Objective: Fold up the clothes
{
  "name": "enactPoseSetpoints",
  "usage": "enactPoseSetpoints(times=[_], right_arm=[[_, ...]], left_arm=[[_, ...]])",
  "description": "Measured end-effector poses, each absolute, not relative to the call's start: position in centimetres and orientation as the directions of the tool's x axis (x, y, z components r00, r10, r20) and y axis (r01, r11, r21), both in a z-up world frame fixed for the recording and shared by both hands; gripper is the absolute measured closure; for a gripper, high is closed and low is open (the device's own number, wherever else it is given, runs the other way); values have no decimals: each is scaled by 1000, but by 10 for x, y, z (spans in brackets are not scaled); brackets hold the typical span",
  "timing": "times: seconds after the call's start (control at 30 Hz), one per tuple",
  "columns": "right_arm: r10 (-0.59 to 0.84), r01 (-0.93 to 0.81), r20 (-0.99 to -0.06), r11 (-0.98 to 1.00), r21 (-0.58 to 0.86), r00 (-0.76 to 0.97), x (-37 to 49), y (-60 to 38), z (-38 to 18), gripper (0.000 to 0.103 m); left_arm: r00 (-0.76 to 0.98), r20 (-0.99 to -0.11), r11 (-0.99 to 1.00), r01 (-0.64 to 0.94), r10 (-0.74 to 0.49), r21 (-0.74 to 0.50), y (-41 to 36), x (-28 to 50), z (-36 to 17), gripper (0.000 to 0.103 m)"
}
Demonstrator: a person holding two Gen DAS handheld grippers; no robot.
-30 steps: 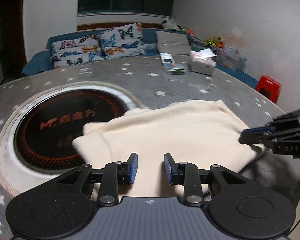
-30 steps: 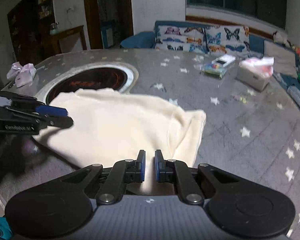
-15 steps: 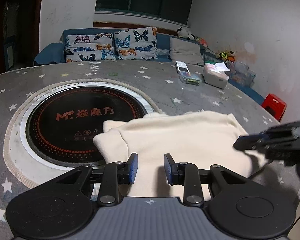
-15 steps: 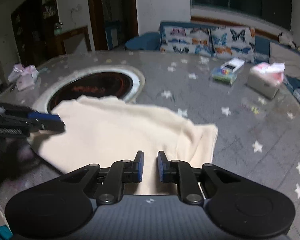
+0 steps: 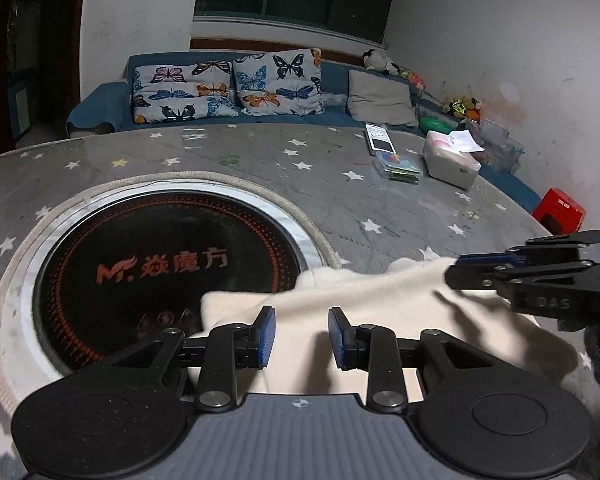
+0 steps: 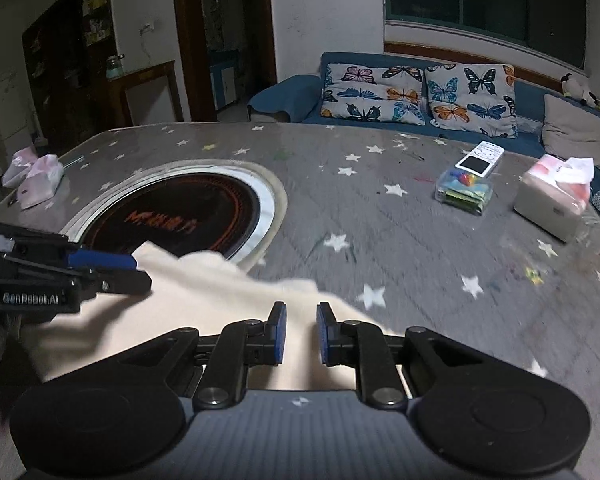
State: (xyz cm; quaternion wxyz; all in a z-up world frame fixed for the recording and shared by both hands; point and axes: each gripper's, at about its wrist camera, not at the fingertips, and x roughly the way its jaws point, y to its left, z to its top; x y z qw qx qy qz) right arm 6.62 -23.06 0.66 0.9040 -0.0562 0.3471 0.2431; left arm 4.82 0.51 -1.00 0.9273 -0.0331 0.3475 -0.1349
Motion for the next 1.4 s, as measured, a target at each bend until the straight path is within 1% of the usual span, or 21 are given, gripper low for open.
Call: enactPoseSetpoints(times=[0.13, 0.2, 0.3, 0.43, 0.5, 0.57, 0.6, 0.67, 0.77, 0.8, 0.93, 0.97, 1.03, 1.1, 1.13, 1.17, 1.2, 1.3, 1.4], right_arm=[[371, -451, -679, 890, 65, 634, 80, -226, -7, 87], [372, -451, -677, 890, 66, 635, 81, -227, -10, 87], [372, -452, -673, 890, 62, 639, 77, -228, -6, 82], [377, -458, -660, 887, 56, 650, 68, -228, 1, 71], [383, -461, -654, 885, 59, 652, 62, -228, 4, 68], [388, -468, -650, 882, 57, 653, 55, -227, 5, 60], [390, -472, -648, 880, 54, 654, 52, -227, 6, 59], [393, -476, -644, 878, 50, 656, 44, -226, 7, 55], [403, -479, -639, 876, 61, 655, 34, -226, 9, 45], [404, -479, -638, 876, 62, 656, 30, -226, 9, 44], [400, -465, -636, 882, 72, 660, 18, -226, 7, 40], [398, -460, -636, 885, 76, 661, 15, -226, 6, 34], [394, -452, -631, 889, 76, 669, 10, -228, 6, 28], [387, -441, -622, 894, 74, 681, 4, -229, 7, 27], [383, -434, -618, 898, 74, 687, 2, -229, 8, 26], [379, -427, -614, 901, 75, 692, -1, -230, 8, 21], [373, -419, -611, 905, 74, 698, -2, -231, 9, 19], [364, -405, -601, 912, 72, 712, -8, -232, 11, 17], [354, -397, -596, 915, 64, 721, -13, -232, 14, 13]], left_arm=[[701, -663, 964, 220, -261, -147, -1, 64, -18, 71], [696, -670, 965, 219, -258, -144, -3, 68, -21, 71], [699, -667, 965, 218, -257, -143, -3, 67, -21, 67], [707, -663, 969, 210, -244, -132, -4, 61, -17, 54], [713, -658, 969, 210, -242, -129, -4, 58, -14, 50], [721, -650, 970, 209, -240, -126, -4, 53, -11, 44], [725, -646, 970, 209, -238, -124, -4, 51, -9, 43], [734, -637, 971, 206, -234, -119, -3, 46, -6, 34], [748, -623, 972, 204, -230, -115, -2, 36, -1, 26], [752, -618, 972, 204, -230, -114, -1, 33, 0, 24], [775, -591, 974, 207, -223, -95, 1, 16, 5, 8], [780, -585, 974, 208, -221, -90, 1, 12, 6, 4], [792, -569, 974, 212, -220, -83, 2, 3, 8, 0], [801, -557, 974, 214, -219, -76, 3, -5, 10, 0], [803, -554, 974, 212, -219, -77, 3, -8, 10, 0], [805, -551, 974, 211, -219, -78, 4, -11, 10, 0], [808, -548, 975, 210, -219, -80, 4, -14, 11, 0], [815, -539, 976, 198, -215, -90, 7, -22, 12, 0], [824, -530, 979, 184, -200, -84, 9, -28, 12, 0]])
